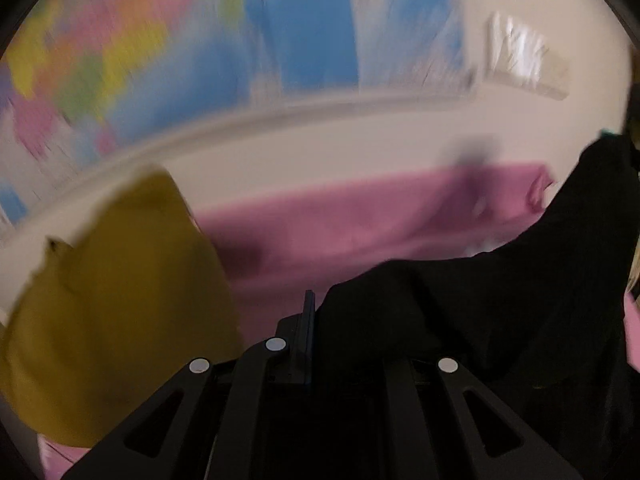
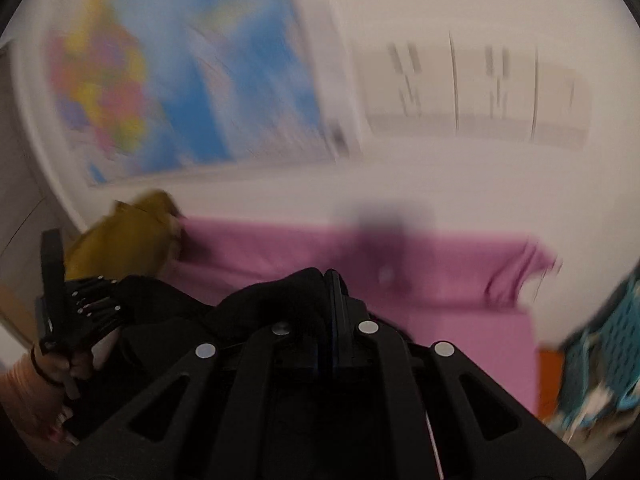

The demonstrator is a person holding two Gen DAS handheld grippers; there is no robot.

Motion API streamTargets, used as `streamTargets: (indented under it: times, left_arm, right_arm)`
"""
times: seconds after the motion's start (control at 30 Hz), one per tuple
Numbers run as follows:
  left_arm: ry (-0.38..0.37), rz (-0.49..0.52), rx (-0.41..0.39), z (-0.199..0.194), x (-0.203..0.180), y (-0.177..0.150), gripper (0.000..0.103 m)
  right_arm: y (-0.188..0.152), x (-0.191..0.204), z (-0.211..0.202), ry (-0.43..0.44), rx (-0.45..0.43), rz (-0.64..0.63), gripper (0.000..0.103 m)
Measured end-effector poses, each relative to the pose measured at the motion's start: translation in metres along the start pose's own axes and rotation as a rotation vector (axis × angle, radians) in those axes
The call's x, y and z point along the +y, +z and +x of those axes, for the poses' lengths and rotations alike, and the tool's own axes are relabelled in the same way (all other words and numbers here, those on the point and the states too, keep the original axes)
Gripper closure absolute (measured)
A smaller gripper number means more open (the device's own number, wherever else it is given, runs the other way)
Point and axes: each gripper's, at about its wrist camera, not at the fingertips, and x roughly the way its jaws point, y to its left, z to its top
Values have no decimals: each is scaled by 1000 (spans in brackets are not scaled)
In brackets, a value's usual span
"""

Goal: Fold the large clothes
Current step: 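Shake the lifted black jacket out and lay it flat on the bed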

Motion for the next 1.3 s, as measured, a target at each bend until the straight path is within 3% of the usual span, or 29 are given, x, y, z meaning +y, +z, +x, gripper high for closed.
streamTargets:
  times: [0.13, 0.2, 0.27, 0.33, 0.4, 0.47, 0.5, 0.57, 0.67, 0.8, 0.93, 0.97, 1.0, 1.03, 1.07, 1.13, 1.27, 1.3]
  left_arm:
    - [-61, -58, 69, 33, 17, 11, 95]
    - [-116, -135, 99, 39, 37, 25, 86]
    - [-97, -168, 96, 36, 47, 32, 76]
    - [-25, -175, 109, 43, 54, 37, 63]
    - [-5, -179, 145, 54, 59, 34, 61]
    - [-6, -177, 167, 58, 62, 31, 57]
    - [-15, -169, 160, 57, 63, 28, 49]
    - [-33, -133, 127, 46, 64, 22, 46]
    - [-60, -43, 66, 27, 59, 14, 29]
    - [-72, 63, 41, 11, 49, 1, 28]
    - [-83, 98, 34, 2, 33, -9, 23]
    - [-81, 99, 31, 0, 33, -11, 23]
    - [-79, 100, 30, 0, 31, -14, 23]
    - [-77, 98, 31, -1, 29, -13, 23]
    - [-75, 93, 32, -2, 29, -15, 23]
    - [-64, 88, 28, -9, 29, -18, 23]
    - [-44, 85, 8, -20, 35, -23, 23]
    - [-40, 85, 3, -23, 37, -25, 22]
  right_arm:
    - [4, -20, 34, -18, 88, 95, 99]
    - [19, -30, 40, 2, 85, 154, 98]
    - [35, -38, 56, 19, 107, 215, 94]
    - [39, -46, 81, -2, 129, 257, 85]
    - [34, -51, 101, -53, 157, 292, 54]
    - [25, -58, 108, -77, 164, 320, 41]
    - [20, -61, 104, -74, 161, 322, 42]
    - [10, -60, 83, -54, 148, 280, 41]
    - [-22, -54, 39, -49, 137, 155, 30]
    - [-100, -51, -18, -50, 218, 91, 28]
    - [-155, -42, -36, -9, 297, 78, 32]
    - [-164, -38, -38, -8, 299, 59, 38]
    - [-170, -37, -39, -11, 294, 54, 66]
    - [-169, -38, -38, -8, 294, 58, 86]
    - [-167, -40, -38, 4, 293, 65, 99]
    - [-158, -46, -52, -11, 236, 60, 100]
    - [-117, -85, -119, -172, 6, 130, 100]
    - [-109, -100, -133, -259, -31, 146, 100]
